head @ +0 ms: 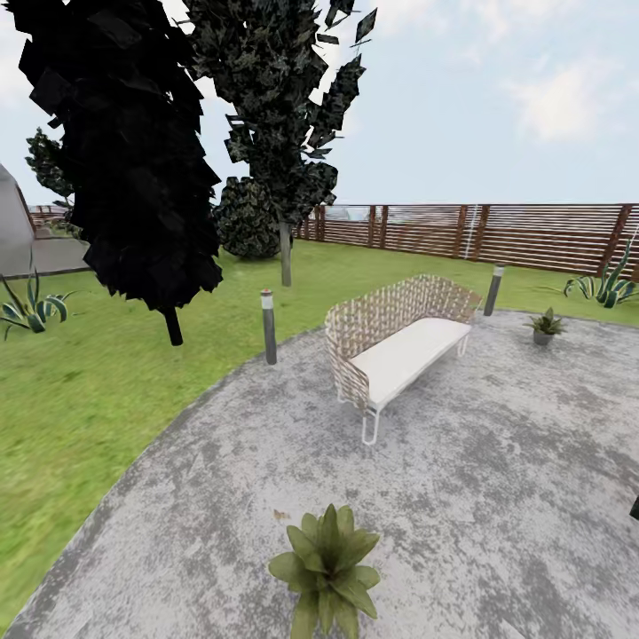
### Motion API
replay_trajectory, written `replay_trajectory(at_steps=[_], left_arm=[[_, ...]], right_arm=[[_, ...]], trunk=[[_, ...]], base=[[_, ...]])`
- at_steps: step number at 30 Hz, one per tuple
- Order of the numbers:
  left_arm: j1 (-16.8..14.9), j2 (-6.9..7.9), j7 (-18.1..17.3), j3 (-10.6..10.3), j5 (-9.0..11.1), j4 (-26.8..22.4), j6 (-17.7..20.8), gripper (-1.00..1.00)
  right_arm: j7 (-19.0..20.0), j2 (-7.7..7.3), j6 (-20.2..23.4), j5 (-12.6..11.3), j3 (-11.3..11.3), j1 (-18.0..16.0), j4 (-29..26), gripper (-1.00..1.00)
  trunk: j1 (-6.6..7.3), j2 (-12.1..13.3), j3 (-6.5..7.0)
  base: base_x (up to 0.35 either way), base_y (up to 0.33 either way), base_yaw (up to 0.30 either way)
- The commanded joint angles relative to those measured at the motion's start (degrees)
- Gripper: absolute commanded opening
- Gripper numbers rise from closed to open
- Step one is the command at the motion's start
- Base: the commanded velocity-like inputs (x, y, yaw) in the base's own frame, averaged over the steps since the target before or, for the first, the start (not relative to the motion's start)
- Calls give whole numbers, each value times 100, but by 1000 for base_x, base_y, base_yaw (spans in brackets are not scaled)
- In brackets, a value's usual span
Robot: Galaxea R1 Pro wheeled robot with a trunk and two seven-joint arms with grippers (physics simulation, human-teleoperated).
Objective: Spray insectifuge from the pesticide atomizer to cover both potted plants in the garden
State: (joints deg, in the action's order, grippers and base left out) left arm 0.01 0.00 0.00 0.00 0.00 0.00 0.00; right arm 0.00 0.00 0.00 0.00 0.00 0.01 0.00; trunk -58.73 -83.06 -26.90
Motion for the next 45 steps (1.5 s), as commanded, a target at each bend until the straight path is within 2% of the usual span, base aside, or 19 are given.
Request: replay_trajectory(at_steps=[1, 3, 6, 22, 27, 32, 33, 40, 45], left_arm=[[-3, -30, 9, 20, 33, 19, 6, 100], [14, -35, 9, 16, 43, 56, 39, 100], [31, -37, 9, 12, 38, 96, 73, 100], [43, 40, 17, 9, 80, 117, 114, 100], [29, 64, 25, 12, 90, 34, 106, 100], [3, 142, 26, 149, 90, -128, 106, 100], [2, 145, 26, 231, 89, -282, 104, 100], [-8, 172, 26, 287, 88, -338, 97, 100], [-107, 297, 26, 290, 93, -581, 89, 100]], right_arm=[[-27, 33, -17, 11, 18, -34, -33, 100], [-27, 98, 8, 10, 18, -100, -99, 100], [-27, 109, 31, 9, 18, -134, -153, 100], [-25, 54, 56, 9, 13, -202, -206, 100], [-26, 45, 53, 15, 15, -203, -327, 100], [-29, -53, 47, 17, 15, -203, -488, 100], [-28, -65, 46, 17, 14, -203, -919, 100], [-35, -87, 37, 12, 9, -203, -1061, 100], [-35, -91, 19, 17, 9, -203, -1558, 100]], trunk=[[0, -2, -3], [0, -2, -3], [0, -2, -3], [0, -2, -3], [0, -2, -3], [0, -2, -3], [0, -2, -3], [0, -2, -3], [0, -2, -3]], base=[[0, 0, 0], [0, 0, 0], [0, 0, 0], [0, 0, 0], [0, 0, 165], [0, 0, 265], [0, 0, 276], [0, 0, 278], [0, 0, 278]])
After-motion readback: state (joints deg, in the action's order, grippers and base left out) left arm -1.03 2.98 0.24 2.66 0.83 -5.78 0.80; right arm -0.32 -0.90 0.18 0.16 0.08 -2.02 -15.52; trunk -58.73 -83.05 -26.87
